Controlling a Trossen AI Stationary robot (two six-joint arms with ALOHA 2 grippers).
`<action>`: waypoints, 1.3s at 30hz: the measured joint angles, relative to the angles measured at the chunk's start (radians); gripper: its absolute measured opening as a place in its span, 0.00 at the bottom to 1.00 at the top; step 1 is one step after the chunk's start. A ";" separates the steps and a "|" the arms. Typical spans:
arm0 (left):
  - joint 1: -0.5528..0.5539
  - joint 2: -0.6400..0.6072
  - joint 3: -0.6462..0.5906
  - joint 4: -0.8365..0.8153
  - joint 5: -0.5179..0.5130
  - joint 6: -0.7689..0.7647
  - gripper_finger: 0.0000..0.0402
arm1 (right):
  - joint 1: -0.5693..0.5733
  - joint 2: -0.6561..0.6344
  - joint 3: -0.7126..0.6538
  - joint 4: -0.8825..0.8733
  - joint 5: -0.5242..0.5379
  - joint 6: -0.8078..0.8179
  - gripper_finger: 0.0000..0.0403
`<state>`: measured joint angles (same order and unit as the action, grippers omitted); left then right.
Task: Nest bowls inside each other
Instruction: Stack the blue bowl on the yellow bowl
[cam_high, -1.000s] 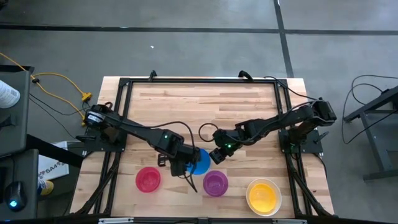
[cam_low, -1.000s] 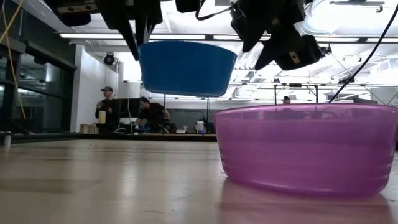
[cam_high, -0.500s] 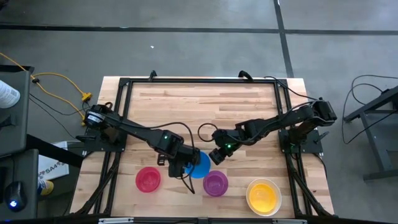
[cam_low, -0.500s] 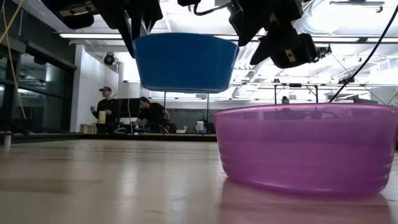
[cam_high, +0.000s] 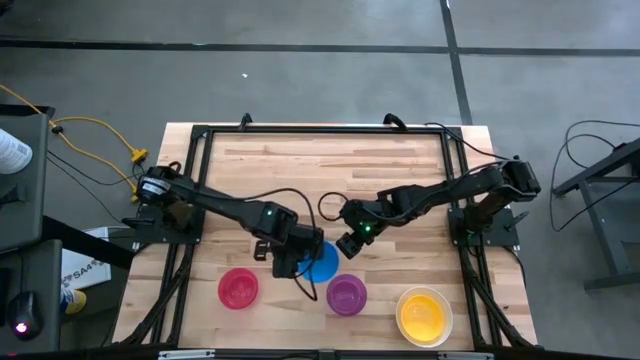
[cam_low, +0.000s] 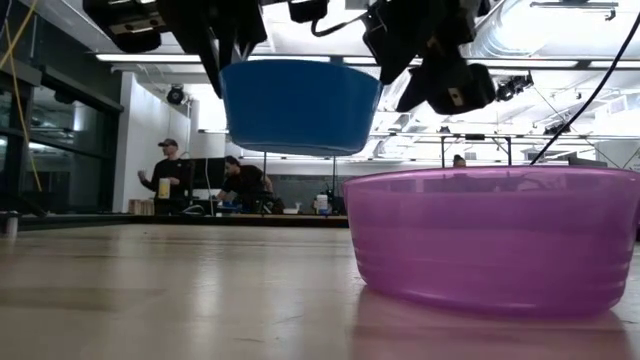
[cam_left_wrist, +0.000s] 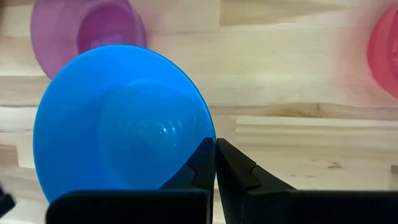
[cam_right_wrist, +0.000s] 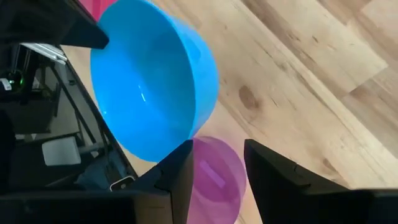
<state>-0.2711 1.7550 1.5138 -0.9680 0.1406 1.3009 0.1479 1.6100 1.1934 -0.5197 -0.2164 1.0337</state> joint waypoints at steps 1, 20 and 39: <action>-0.001 0.000 0.000 0.000 0.000 -0.003 0.00 | -0.005 0.000 0.000 0.001 -0.005 -0.013 0.33; 0.003 0.000 0.000 0.016 0.007 0.000 0.00 | -0.023 0.000 0.000 0.004 -0.046 -0.062 0.33; -0.020 0.000 0.000 0.023 0.120 0.110 0.00 | -0.036 0.000 0.000 0.008 -0.044 -0.047 0.33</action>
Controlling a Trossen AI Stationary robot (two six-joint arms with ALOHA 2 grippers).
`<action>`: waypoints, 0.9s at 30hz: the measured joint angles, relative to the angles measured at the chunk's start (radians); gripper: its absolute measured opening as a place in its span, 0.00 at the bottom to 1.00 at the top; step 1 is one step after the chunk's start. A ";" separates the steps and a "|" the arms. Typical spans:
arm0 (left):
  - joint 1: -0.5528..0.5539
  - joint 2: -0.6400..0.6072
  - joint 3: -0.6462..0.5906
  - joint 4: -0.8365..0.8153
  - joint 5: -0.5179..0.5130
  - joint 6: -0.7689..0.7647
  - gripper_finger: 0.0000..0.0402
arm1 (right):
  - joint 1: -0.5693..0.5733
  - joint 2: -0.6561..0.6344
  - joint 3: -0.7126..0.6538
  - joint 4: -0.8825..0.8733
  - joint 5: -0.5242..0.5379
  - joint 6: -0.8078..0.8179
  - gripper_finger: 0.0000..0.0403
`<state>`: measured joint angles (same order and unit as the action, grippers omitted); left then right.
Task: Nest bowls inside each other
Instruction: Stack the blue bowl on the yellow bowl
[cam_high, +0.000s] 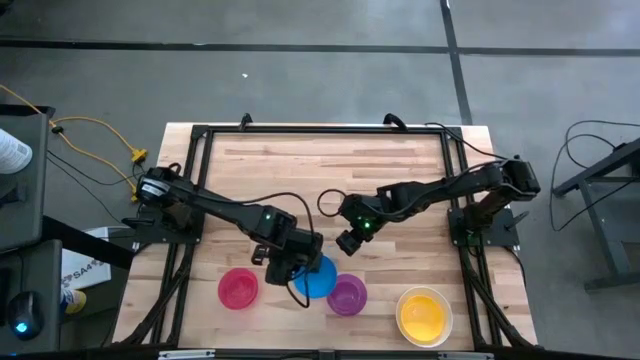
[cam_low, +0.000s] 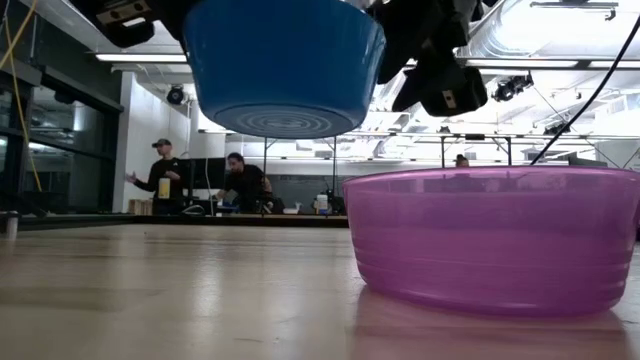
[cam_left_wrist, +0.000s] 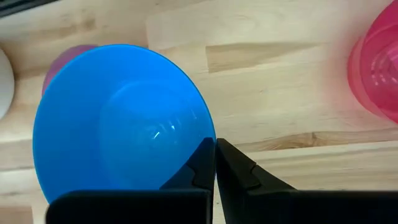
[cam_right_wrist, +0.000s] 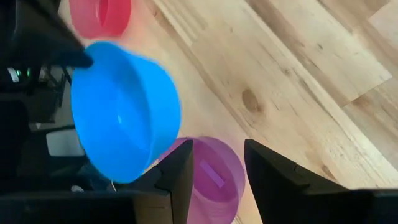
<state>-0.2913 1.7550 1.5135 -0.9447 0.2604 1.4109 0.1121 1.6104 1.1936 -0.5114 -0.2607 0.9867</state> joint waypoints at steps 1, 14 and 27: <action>-0.006 0.000 0.000 0.000 0.000 0.009 0.00 | -0.004 0.000 0.000 0.000 -0.001 0.015 0.33; 0.022 0.002 0.015 -0.002 -0.009 0.156 0.00 | -0.010 0.000 0.000 0.056 -0.037 0.159 0.33; 0.038 0.002 0.066 -0.095 0.023 0.023 0.00 | -0.021 0.001 0.000 -0.009 0.028 0.113 0.33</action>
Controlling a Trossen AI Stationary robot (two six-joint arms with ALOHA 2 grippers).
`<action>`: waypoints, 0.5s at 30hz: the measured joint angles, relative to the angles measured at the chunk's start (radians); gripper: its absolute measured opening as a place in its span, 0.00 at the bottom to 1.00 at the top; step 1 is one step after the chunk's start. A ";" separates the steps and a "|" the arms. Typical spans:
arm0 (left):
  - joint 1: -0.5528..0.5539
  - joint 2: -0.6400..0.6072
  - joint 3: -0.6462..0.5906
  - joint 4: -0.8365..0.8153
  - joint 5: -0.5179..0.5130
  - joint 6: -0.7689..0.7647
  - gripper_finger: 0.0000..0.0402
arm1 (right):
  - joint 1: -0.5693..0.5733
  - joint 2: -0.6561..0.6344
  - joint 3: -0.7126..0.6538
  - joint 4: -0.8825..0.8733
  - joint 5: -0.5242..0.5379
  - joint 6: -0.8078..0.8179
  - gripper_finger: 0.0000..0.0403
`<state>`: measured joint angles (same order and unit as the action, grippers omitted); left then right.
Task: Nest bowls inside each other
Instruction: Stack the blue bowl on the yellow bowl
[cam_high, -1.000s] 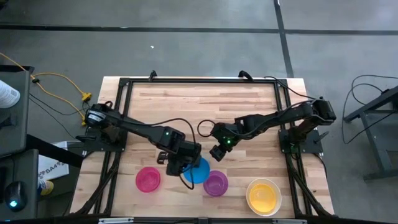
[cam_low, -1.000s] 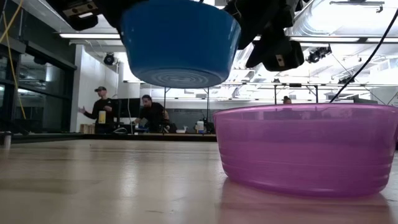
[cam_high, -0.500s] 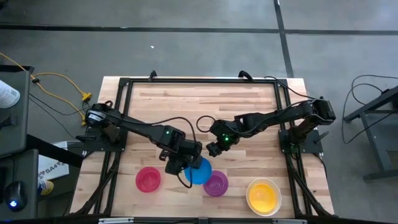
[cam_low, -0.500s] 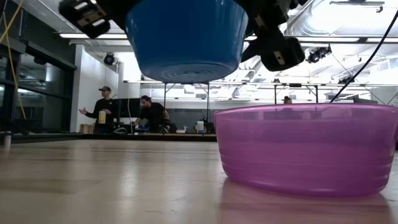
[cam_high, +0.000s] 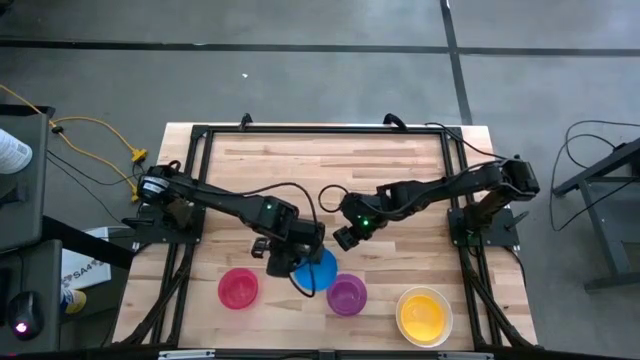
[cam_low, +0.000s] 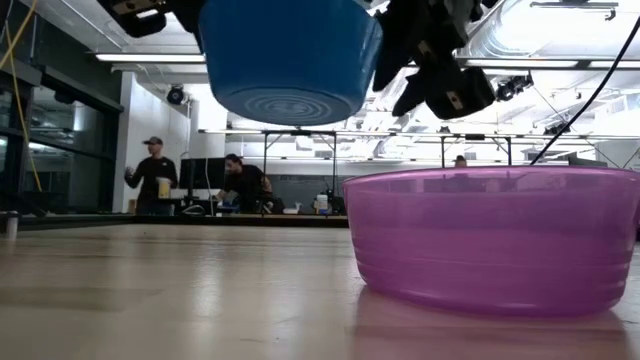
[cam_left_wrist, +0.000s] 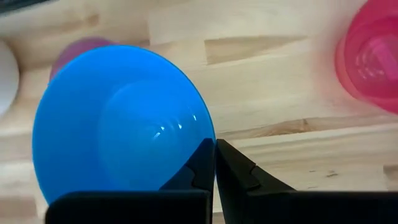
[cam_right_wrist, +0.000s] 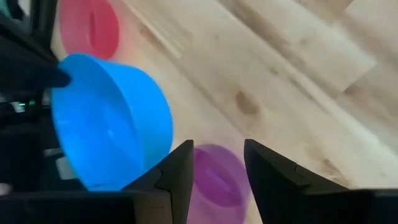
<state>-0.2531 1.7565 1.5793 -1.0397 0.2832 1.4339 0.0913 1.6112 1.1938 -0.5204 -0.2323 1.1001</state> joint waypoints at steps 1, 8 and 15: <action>0.000 0.000 0.000 -0.004 -0.001 -0.029 0.00 | -0.002 0.000 0.000 -0.004 0.013 -0.009 0.33; 0.009 0.000 0.000 -0.025 -0.030 -0.252 0.00 | -0.026 0.000 0.000 -0.054 0.026 -0.081 0.33; 0.100 -0.001 -0.029 -0.001 -0.042 -0.577 0.00 | -0.021 0.000 0.000 -0.075 0.004 -0.099 0.33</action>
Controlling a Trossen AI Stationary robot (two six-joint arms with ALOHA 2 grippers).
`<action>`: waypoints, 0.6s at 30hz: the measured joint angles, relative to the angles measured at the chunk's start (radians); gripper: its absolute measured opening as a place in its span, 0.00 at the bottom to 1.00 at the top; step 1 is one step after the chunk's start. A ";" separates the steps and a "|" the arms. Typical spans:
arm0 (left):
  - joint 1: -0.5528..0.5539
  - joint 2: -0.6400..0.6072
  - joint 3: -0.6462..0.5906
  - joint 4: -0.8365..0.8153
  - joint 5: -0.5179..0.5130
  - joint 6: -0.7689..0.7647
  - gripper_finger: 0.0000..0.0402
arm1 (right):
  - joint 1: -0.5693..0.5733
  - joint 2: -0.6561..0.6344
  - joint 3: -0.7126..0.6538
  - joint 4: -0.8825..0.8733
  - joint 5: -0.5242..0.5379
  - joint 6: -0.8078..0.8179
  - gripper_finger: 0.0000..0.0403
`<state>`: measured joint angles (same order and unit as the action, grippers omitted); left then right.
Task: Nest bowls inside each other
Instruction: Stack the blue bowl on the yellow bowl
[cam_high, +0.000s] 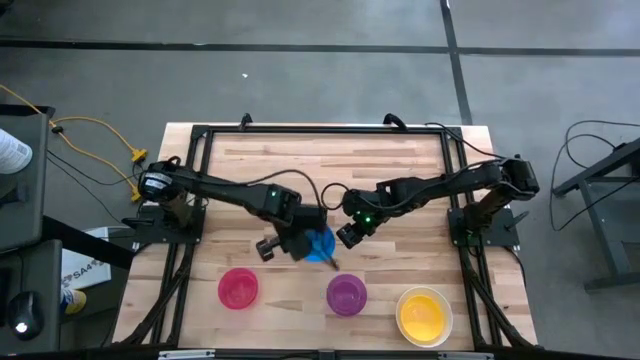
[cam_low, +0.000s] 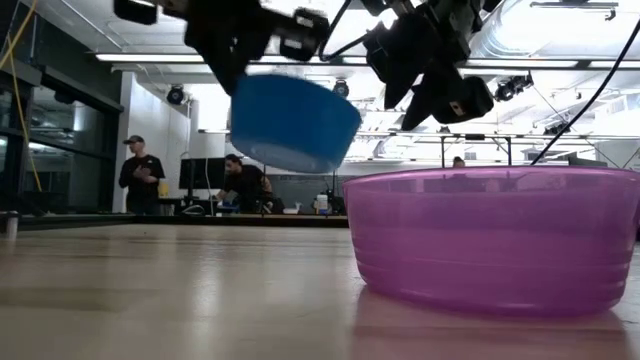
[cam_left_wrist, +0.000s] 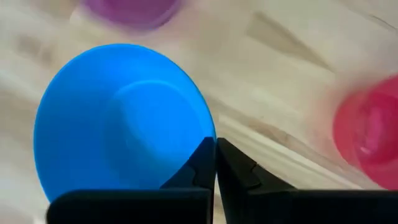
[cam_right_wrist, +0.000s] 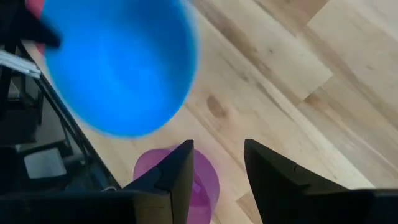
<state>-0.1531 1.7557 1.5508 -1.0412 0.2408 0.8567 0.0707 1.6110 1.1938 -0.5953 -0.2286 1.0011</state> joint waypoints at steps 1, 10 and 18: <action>0.014 0.000 -0.008 0.012 0.000 -0.043 0.00 | 0.002 0.000 0.000 0.000 0.001 0.000 0.33; 0.061 0.000 -0.062 0.117 -0.023 -0.242 0.00 | -0.012 0.000 0.000 0.045 0.027 -0.004 0.33; -0.002 0.000 -0.062 0.133 -0.184 -0.289 0.00 | -0.051 0.000 0.000 0.074 -0.007 0.048 0.33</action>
<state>-0.1549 1.7554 1.4891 -0.9081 0.0573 0.5681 0.0196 1.6108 1.1938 -0.5211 -0.2355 1.0486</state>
